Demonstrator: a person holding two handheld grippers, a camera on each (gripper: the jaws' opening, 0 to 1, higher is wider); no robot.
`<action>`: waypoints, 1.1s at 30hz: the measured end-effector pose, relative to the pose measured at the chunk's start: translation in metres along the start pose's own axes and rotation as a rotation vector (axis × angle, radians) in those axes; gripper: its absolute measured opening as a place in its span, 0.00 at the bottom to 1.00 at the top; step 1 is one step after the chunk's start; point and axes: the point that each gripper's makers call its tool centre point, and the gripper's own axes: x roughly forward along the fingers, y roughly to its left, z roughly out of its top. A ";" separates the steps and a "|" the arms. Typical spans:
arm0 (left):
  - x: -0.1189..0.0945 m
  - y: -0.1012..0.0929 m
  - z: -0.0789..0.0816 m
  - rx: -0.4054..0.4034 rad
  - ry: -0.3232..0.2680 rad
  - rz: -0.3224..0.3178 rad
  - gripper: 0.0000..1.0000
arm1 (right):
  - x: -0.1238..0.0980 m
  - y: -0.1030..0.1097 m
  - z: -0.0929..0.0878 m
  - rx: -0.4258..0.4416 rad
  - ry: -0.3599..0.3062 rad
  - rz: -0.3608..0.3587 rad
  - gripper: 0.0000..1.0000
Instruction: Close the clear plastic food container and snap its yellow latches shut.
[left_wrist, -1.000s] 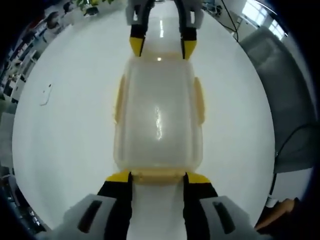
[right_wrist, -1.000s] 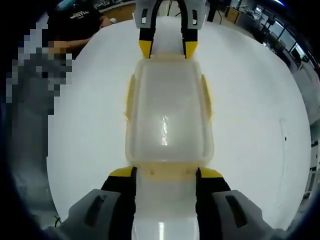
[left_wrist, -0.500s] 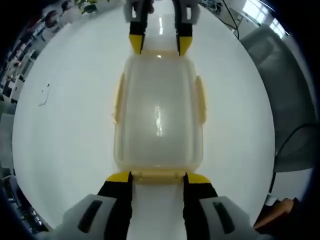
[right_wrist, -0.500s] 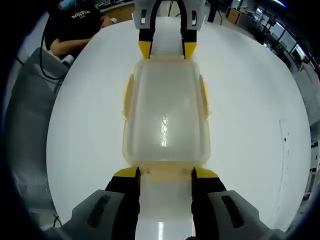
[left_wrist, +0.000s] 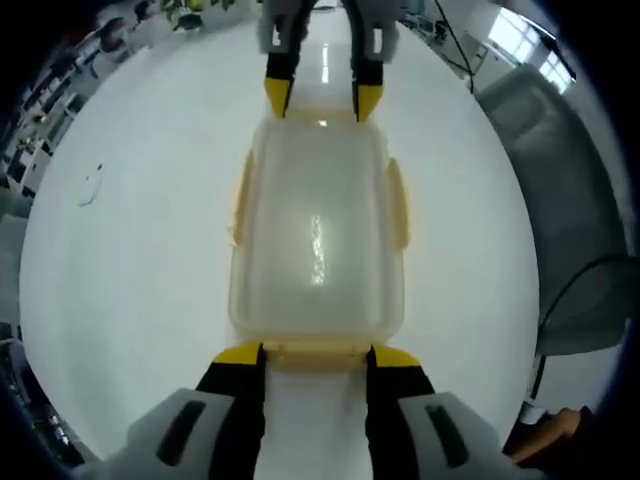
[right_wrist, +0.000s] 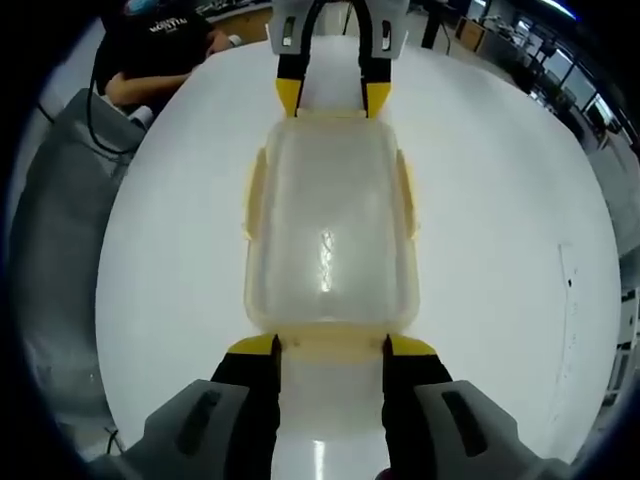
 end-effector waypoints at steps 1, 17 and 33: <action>-0.004 -0.001 -0.001 0.006 0.009 0.006 0.34 | -0.005 0.002 0.003 0.003 -0.013 0.003 0.36; -0.069 -0.023 0.037 -0.010 -0.021 0.030 0.34 | -0.075 0.018 0.007 -0.013 -0.088 -0.039 0.36; -0.085 -0.028 0.121 0.012 -0.035 0.082 0.34 | -0.135 0.022 -0.050 -0.030 -0.085 -0.084 0.36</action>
